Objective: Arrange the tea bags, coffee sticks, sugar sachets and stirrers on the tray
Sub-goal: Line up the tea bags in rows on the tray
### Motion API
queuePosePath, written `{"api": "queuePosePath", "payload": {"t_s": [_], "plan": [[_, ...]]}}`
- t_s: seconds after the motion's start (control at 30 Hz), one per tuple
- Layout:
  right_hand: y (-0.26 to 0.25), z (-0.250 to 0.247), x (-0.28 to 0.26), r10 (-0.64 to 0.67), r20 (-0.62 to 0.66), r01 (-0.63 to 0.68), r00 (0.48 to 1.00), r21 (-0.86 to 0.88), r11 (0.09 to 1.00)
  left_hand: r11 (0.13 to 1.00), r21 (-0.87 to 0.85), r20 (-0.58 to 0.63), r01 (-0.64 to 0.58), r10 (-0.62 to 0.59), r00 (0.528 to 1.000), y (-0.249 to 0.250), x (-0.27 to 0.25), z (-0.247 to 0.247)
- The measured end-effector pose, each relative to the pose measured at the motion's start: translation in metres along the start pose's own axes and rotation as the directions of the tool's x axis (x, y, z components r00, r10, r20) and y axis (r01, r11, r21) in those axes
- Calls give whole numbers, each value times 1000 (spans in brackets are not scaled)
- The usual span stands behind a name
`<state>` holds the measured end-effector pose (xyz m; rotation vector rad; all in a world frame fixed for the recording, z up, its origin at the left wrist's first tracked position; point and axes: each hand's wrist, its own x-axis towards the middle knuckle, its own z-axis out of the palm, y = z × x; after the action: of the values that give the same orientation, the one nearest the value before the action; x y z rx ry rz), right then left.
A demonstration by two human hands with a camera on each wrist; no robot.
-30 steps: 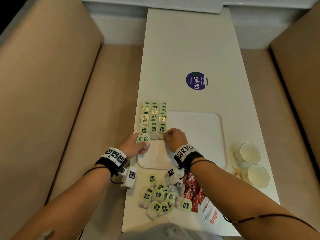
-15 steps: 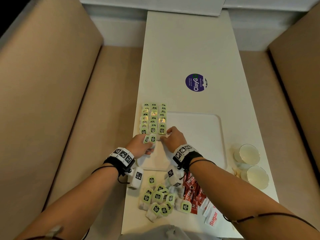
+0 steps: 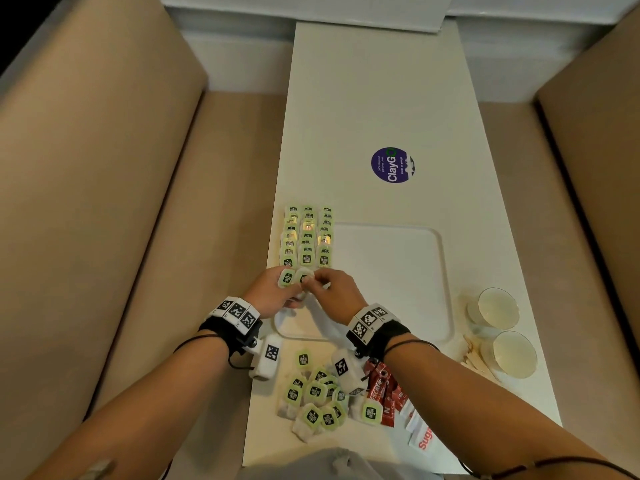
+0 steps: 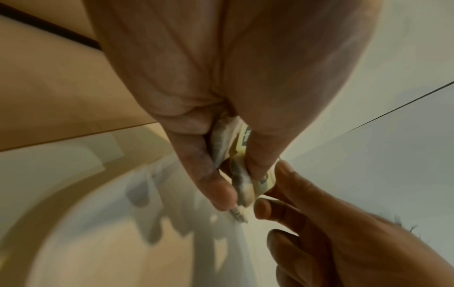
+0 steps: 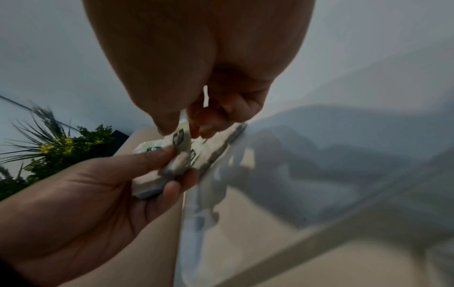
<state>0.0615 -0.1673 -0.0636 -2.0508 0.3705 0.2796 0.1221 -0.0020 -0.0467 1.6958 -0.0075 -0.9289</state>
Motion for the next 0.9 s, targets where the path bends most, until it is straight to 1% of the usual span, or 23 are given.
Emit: {"api": "queuePosePath", "payload": {"t_s": [0.07,0.13,0.2,0.27,0.33,0.4,0.7,0.8,0.9], "plan": [[-2,3,-1,-30,6,30,1000,-2,1000,1000,5,-25,5,-5,1000,-1,0,-2],[-5,4,1,-37,-25,37,999,8,999,999,22,-75,24,-22,997,-3,1,-4],[-6,5,3,-34,-48,35,998,19,999,997,70,-116,12,-4,993,-1,-1,-6],[-6,4,3,-29,-4,29,1000,13,999,997,74,-148,-2,13,989,0,-3,-8],[-5,4,4,-27,72,28,997,-17,999,998,67,-183,7,5,983,0,-4,-11],[-6,3,5,-34,105,39,994,-46,998,996,82,-194,19,-3,981,-3,-3,-14],[-16,13,15,10,93,-5,996,-58,998,995,97,-225,17,6,974,-10,-4,-21],[-18,18,18,54,43,-51,998,-62,997,998,44,-264,43,-30,964,-12,-2,-23],[-17,24,23,103,32,-99,994,-106,989,996,-24,-329,88,-91,940,-16,0,-27]]}}
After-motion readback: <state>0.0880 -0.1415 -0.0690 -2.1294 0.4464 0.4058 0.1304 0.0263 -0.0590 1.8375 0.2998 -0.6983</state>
